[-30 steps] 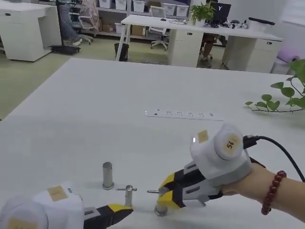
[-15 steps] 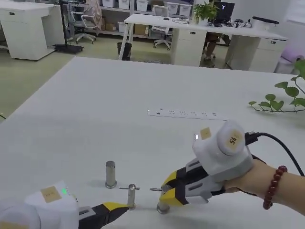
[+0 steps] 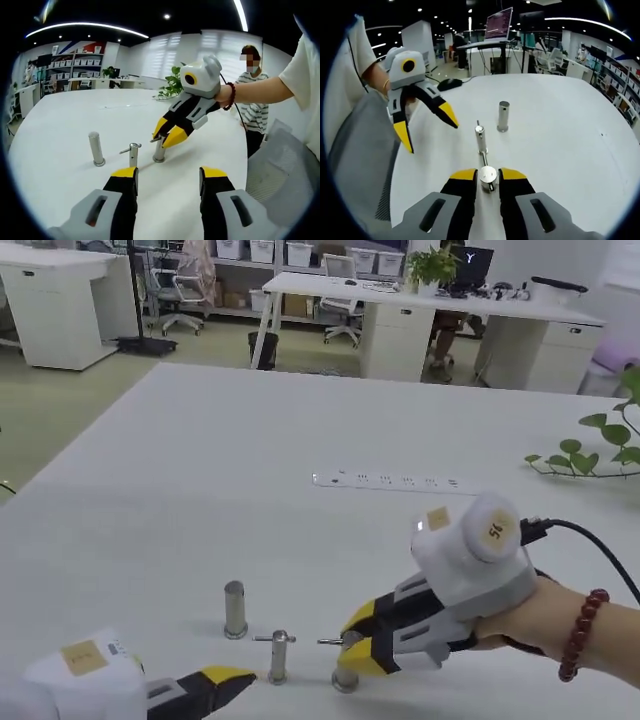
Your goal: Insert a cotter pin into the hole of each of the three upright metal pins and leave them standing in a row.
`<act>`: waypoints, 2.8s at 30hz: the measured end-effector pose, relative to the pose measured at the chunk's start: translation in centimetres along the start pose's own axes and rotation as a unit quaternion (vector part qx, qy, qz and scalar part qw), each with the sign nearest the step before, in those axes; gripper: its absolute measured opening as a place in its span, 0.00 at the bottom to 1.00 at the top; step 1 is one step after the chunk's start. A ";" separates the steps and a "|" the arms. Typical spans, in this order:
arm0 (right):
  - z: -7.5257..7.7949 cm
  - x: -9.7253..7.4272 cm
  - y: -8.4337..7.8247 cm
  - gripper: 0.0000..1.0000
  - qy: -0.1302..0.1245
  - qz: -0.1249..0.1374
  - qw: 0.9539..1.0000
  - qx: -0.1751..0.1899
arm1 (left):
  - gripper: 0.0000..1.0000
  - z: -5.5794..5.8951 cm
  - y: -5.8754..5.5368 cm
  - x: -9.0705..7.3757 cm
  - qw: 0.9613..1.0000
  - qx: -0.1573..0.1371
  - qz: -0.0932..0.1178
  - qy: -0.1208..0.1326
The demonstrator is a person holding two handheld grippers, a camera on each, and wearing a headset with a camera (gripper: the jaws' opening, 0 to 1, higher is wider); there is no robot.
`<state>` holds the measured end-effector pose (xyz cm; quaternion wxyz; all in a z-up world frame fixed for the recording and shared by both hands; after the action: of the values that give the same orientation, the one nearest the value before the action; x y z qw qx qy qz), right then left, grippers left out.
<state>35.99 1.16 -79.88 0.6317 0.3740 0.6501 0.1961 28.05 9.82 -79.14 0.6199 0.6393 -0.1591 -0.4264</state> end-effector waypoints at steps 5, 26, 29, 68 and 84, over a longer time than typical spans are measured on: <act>-0.1 -0.4 1.2 0.25 -0.004 0.027 0.999 0.032 | 0.52 -0.1 0.3 -0.3 1.000 -0.004 0.005 0.005; 0.9 2.5 6.3 0.32 -0.044 0.097 0.990 0.091 | 0.71 -0.6 0.8 -2.3 1.000 0.008 0.014 0.022; 1.1 3.4 7.0 0.32 -0.051 0.103 0.989 0.092 | 0.73 -0.7 0.8 -2.6 0.999 0.010 0.015 0.028; 2.0 9.1 8.4 0.16 -0.067 0.112 0.986 0.106 | 0.87 -1.0 0.1 -3.1 0.999 0.015 0.002 0.031; 2.7 8.5 8.2 0.13 -0.092 0.098 0.986 0.094 | 0.84 -1.2 0.3 -3.3 0.999 0.020 0.002 0.035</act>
<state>41.21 12.07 -79.98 0.6287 0.5098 0.5651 0.1594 27.13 12.93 -77.86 0.6126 0.6657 -0.1471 -0.3998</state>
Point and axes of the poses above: the centre of the closed fingertips' face, and the gripper's own axes: x roughly forward along the fingers, z roughly to its right, y roughly out of its top, the point moved 3 cm from there along -x, roughly backward along the fingers, and after that the axes turned 6 degrees about x, right-handed, at the moved point
